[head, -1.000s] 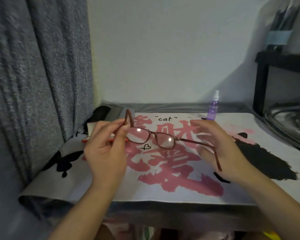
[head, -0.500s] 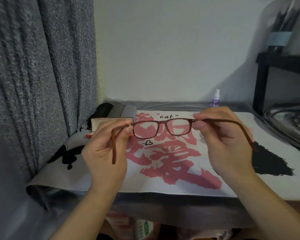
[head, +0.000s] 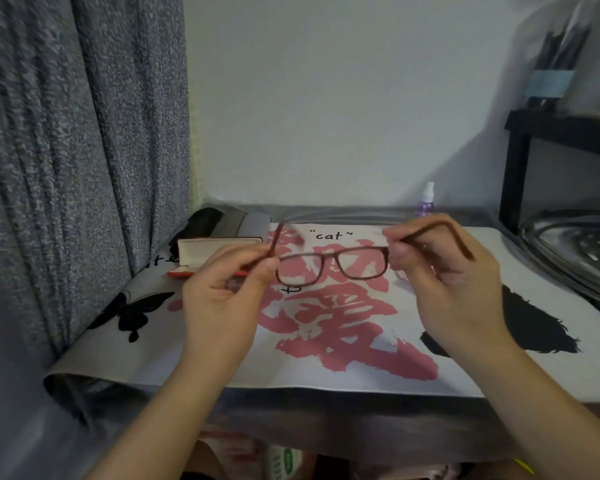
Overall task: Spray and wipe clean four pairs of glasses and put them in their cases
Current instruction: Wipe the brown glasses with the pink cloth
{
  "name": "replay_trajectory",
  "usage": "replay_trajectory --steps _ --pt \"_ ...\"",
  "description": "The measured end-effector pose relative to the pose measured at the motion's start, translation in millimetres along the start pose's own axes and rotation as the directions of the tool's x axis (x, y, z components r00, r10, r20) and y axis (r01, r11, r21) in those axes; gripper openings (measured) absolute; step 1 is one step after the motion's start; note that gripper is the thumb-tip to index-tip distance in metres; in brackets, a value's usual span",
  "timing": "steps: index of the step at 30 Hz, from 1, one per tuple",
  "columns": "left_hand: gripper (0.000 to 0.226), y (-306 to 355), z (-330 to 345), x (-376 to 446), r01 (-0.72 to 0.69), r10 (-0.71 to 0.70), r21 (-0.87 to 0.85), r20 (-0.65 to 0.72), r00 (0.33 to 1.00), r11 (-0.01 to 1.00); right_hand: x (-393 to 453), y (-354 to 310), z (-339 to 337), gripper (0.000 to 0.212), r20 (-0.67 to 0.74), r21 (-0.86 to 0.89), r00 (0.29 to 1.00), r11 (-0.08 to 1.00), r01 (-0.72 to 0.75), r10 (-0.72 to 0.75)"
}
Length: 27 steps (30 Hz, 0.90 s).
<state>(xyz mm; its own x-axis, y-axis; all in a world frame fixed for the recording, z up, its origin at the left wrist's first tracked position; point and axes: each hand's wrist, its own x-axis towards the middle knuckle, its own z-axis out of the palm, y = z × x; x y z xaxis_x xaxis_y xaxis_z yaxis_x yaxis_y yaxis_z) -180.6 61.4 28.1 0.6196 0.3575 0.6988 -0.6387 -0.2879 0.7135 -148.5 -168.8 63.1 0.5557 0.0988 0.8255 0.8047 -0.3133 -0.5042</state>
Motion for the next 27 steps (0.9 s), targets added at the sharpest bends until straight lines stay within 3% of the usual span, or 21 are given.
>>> replay_trajectory --steps 2,5,10,14,17,23,27 --pt "0.024 -5.4 -1.4 0.2 -0.011 -0.001 0.116 0.107 0.994 0.993 -1.8 1.6 0.2 0.020 0.016 0.013 0.998 0.998 -0.066 0.066" --pt "0.033 -7.6 -2.5 2.1 -0.166 0.059 0.337 0.307 0.950 0.927 -3.6 6.9 1.2 0.037 0.032 0.095 0.991 0.986 -0.135 0.133" --pt "0.042 -7.3 -5.7 6.3 -0.175 -0.077 0.413 0.526 0.847 0.894 -2.5 15.7 0.5 0.022 0.111 0.072 0.993 0.997 -0.040 0.032" --pt "0.031 -5.1 -7.3 8.6 0.060 -0.196 0.336 0.387 0.901 0.940 -4.4 31.1 4.7 0.020 0.236 0.131 0.962 0.976 -0.172 0.138" --pt "0.027 -7.7 -8.6 6.0 0.251 -0.306 0.209 0.294 0.906 0.945 -10.2 45.2 9.6 0.014 0.350 0.001 0.909 0.971 -0.240 0.225" --pt "0.025 -16.3 -13.5 1.9 0.011 -0.118 0.335 0.299 0.947 0.942 -14.9 57.6 18.4 0.011 0.483 -0.157 0.843 0.971 -0.183 0.237" --pt "0.017 -26.0 -16.5 0.5 -0.178 0.028 0.379 0.369 0.929 0.908 -13.2 59.8 33.2 0.017 0.583 -0.197 0.798 0.980 -0.039 0.149"
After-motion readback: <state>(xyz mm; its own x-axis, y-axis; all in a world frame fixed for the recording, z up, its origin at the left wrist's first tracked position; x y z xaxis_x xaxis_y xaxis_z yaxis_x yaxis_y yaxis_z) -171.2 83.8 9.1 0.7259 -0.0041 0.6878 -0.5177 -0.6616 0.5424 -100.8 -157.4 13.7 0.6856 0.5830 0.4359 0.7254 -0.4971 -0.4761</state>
